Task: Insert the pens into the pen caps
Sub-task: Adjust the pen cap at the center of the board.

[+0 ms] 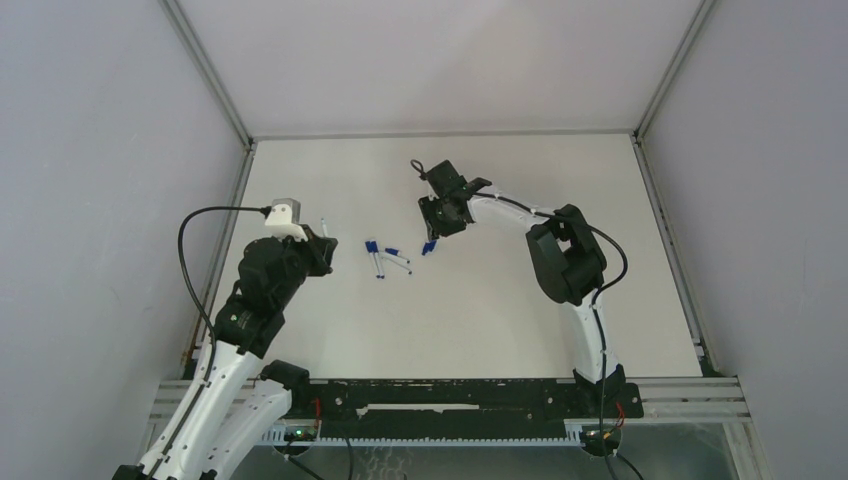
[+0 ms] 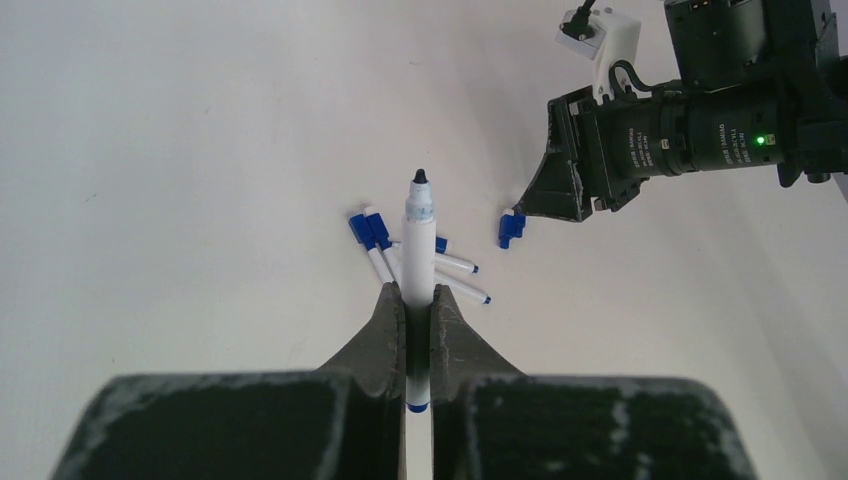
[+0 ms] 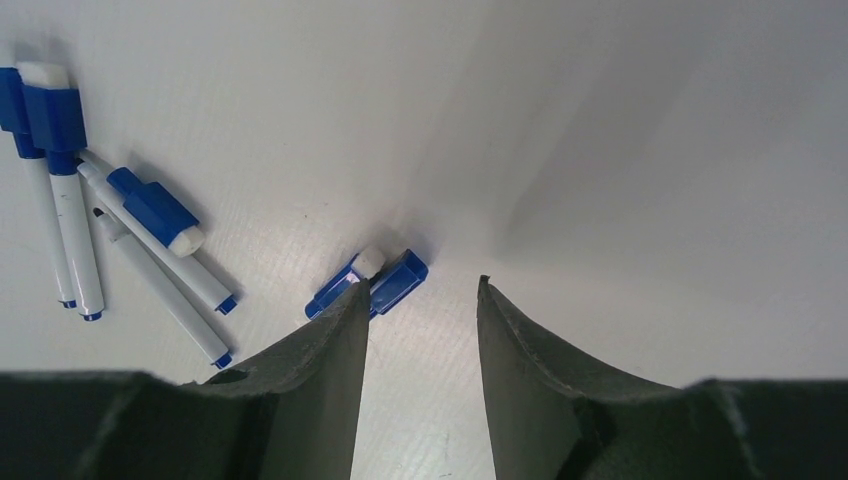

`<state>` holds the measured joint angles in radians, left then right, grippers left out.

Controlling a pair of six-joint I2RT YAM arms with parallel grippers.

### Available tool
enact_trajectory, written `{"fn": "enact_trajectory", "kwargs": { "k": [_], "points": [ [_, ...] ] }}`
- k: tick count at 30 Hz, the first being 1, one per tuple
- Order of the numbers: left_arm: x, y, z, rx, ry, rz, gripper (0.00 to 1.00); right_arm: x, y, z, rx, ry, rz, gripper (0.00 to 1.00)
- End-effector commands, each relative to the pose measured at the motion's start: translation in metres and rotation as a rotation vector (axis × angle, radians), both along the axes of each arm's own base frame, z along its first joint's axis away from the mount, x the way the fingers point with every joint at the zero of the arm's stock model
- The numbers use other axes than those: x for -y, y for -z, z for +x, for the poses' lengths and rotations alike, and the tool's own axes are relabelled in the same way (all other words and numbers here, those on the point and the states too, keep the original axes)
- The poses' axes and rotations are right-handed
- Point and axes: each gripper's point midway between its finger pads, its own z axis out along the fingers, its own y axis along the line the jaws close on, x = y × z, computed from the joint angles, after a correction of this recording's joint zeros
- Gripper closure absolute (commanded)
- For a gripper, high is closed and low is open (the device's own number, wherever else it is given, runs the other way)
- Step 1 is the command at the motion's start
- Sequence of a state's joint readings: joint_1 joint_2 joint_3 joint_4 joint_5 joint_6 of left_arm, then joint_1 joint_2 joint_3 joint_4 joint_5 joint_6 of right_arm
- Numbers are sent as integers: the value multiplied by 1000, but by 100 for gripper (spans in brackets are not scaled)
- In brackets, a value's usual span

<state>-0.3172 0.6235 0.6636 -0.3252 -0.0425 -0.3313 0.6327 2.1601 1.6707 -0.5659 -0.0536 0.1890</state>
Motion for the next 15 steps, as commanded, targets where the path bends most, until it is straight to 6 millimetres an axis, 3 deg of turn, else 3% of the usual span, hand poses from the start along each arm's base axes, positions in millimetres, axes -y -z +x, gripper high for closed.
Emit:
{"fn": "enact_trajectory", "kwargs": {
  "k": [1, 15],
  "points": [
    [-3, -10, 2, 38, -10, 7, 100, -11, -18, 1, 26, 1, 50, 49],
    [-3, -9, 3, 35, -8, 8, 100, -13, -1, -4, -5, -21, 26, 50]
  ]
}}
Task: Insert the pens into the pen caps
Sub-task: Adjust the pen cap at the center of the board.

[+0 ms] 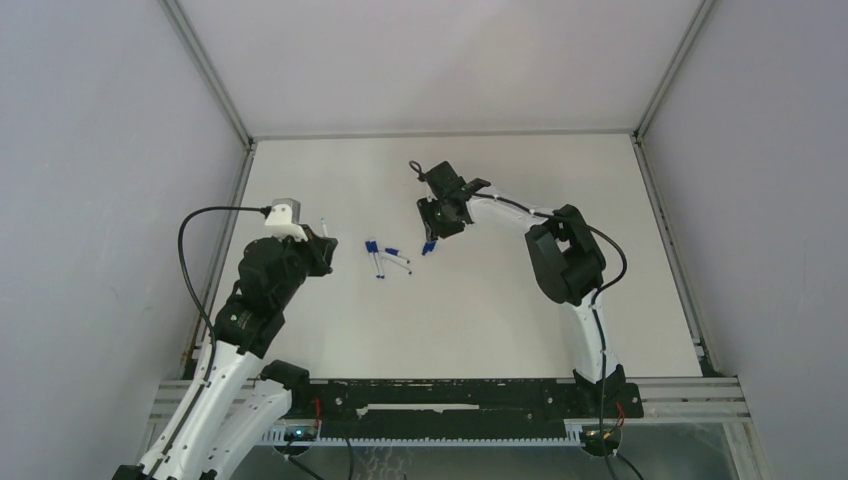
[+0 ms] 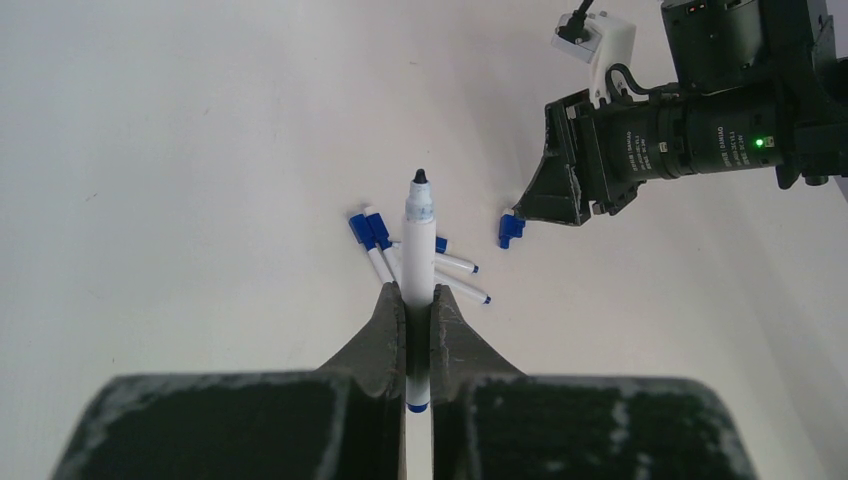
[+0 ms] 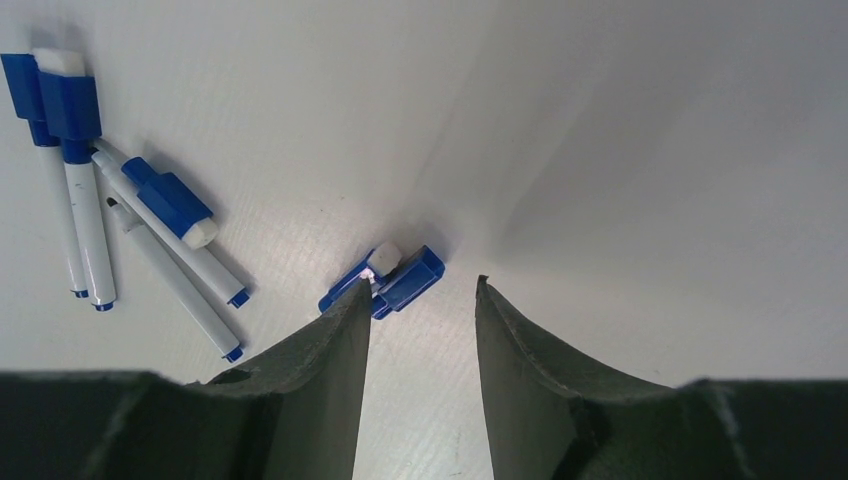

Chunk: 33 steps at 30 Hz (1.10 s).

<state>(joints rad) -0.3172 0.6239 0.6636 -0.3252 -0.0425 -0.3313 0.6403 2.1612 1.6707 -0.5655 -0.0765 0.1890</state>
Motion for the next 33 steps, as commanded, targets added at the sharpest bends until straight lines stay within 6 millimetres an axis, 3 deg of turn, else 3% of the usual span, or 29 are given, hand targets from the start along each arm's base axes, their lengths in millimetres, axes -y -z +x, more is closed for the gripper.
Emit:
{"fn": "enact_trajectory", "kwargs": {
  "k": [1, 14, 23, 33],
  "points": [
    [-3, -9, 3, 34, -9, 8, 100, -7, 1, 1, 5, -4, 3, 50],
    [-2, -9, 3, 34, -6, 6, 100, -3, 18, -1, -5, -17, -64, 53],
    [-4, -10, 3, 38, -14, 9, 100, -11, 18, -1, -14, -46, -59, 52],
    [-4, -10, 3, 37, -11, 7, 100, -26, -26, 4, 39, -51, 100, 45]
  ]
}}
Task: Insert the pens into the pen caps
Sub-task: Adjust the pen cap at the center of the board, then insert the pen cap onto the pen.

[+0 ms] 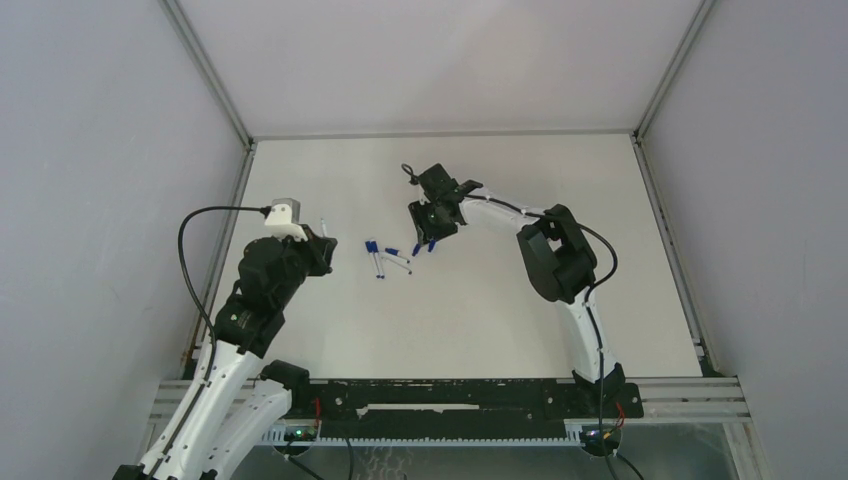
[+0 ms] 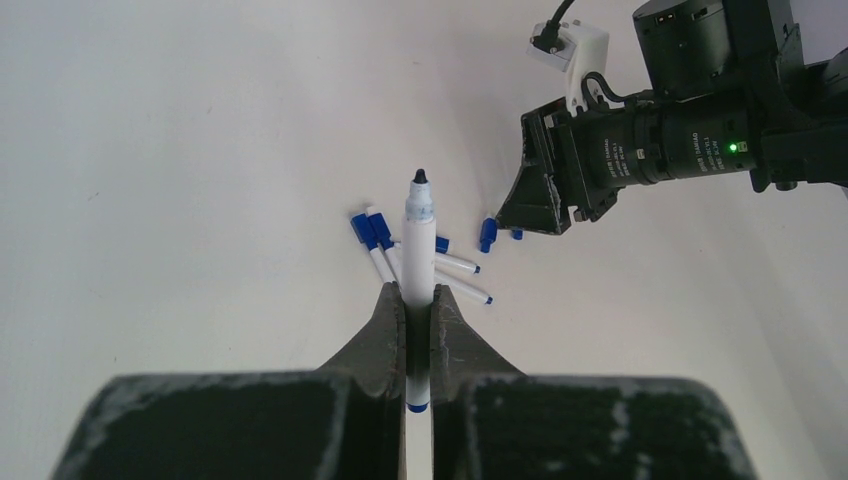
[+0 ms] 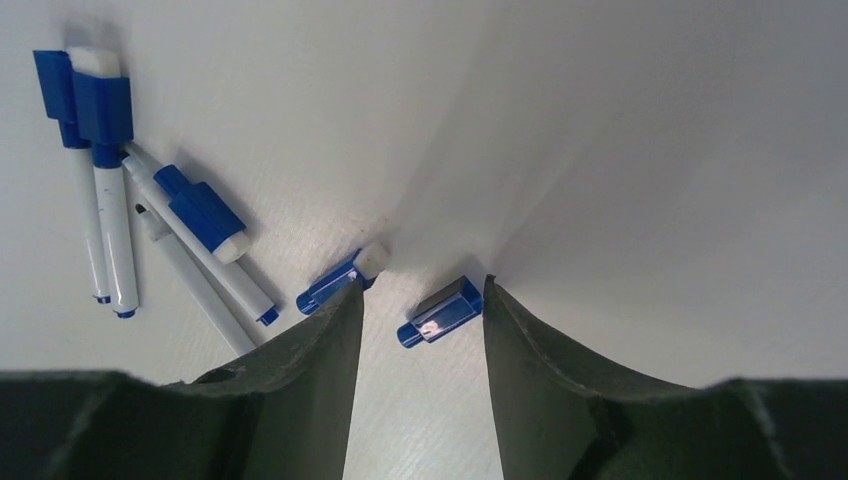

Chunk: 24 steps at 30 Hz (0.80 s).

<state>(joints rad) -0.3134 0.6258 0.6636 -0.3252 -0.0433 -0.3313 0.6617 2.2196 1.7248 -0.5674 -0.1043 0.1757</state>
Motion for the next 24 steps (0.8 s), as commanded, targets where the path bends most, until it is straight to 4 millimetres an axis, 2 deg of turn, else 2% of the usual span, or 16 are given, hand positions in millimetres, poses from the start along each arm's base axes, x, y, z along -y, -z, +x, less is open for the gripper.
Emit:
{"fn": "enact_trajectory", "kwargs": {
  "k": [1, 10, 18, 24],
  "points": [
    [-2, -10, 3, 39, -5, 5, 100, -9, -41, 7, 60, -1, 102, 44],
    [-3, -11, 2, 42, -7, 5, 100, -2, -59, 14, 95, 23, 137, 40],
    [-3, -10, 2, 39, -6, 5, 100, 12, -43, 19, 86, 79, 60, 44],
    [-3, -11, 2, 41, -5, 4, 100, 13, -27, 18, 57, 80, 10, 46]
  ]
}}
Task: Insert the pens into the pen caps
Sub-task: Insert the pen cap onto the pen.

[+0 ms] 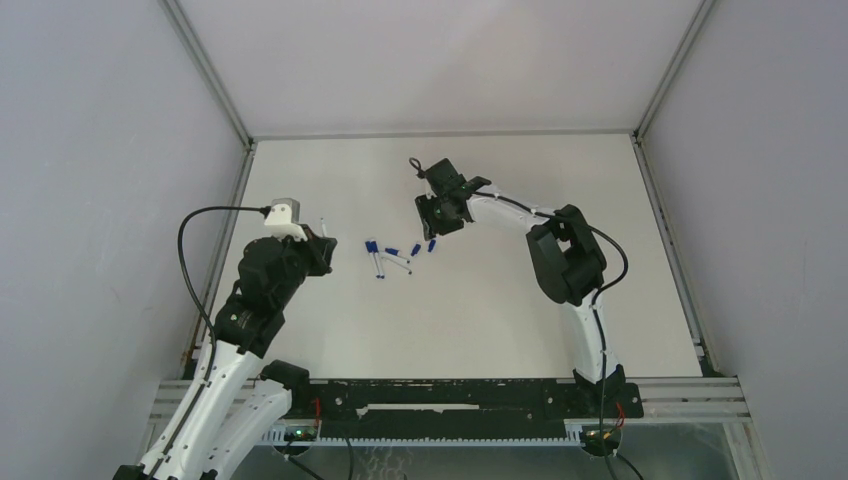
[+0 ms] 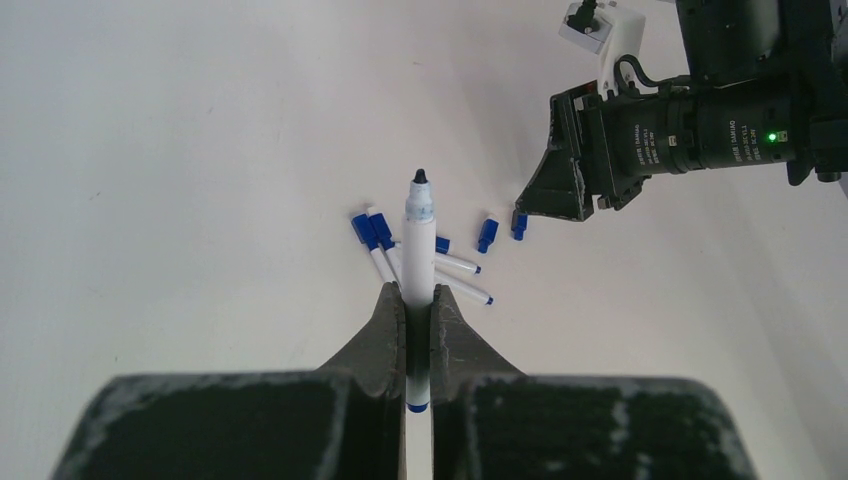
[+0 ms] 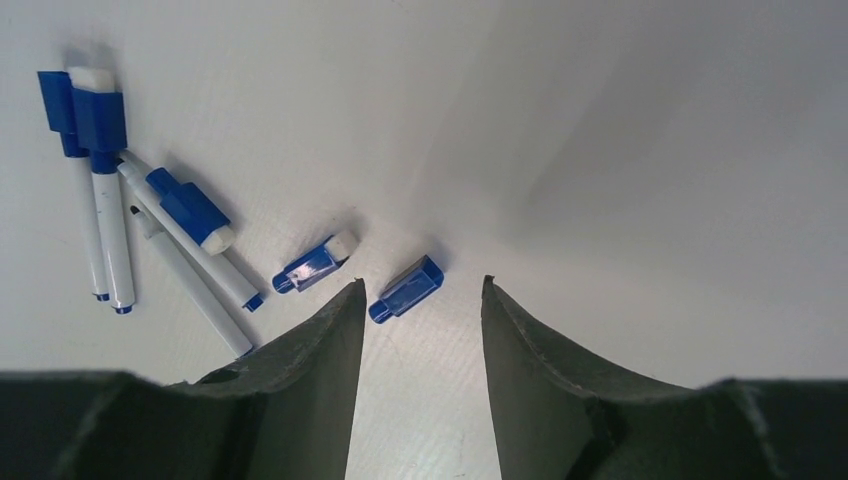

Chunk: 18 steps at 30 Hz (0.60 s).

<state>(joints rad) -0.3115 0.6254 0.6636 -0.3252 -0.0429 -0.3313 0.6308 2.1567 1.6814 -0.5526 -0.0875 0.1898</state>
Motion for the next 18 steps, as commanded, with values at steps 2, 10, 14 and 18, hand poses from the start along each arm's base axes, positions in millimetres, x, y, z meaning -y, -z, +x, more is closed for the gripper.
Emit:
{"fn": "enact_trajectory", "kwargs": {
  "k": [2, 10, 14, 18],
  "points": [
    [-3, -12, 2, 43, -5, 2, 100, -4, -4, 8, 14, 22, -21, 47],
    [-2, -10, 3, 38, -2, 3, 100, -12, 6, 2, -15, -5, -30, 48],
    [-1, -10, 3, 37, 0, 3, 100, -14, 9, 0, -27, -13, -39, 50],
    [-1, -10, 3, 38, 0, 2, 100, -10, 11, -4, -37, -22, -62, 56]
  ]
}}
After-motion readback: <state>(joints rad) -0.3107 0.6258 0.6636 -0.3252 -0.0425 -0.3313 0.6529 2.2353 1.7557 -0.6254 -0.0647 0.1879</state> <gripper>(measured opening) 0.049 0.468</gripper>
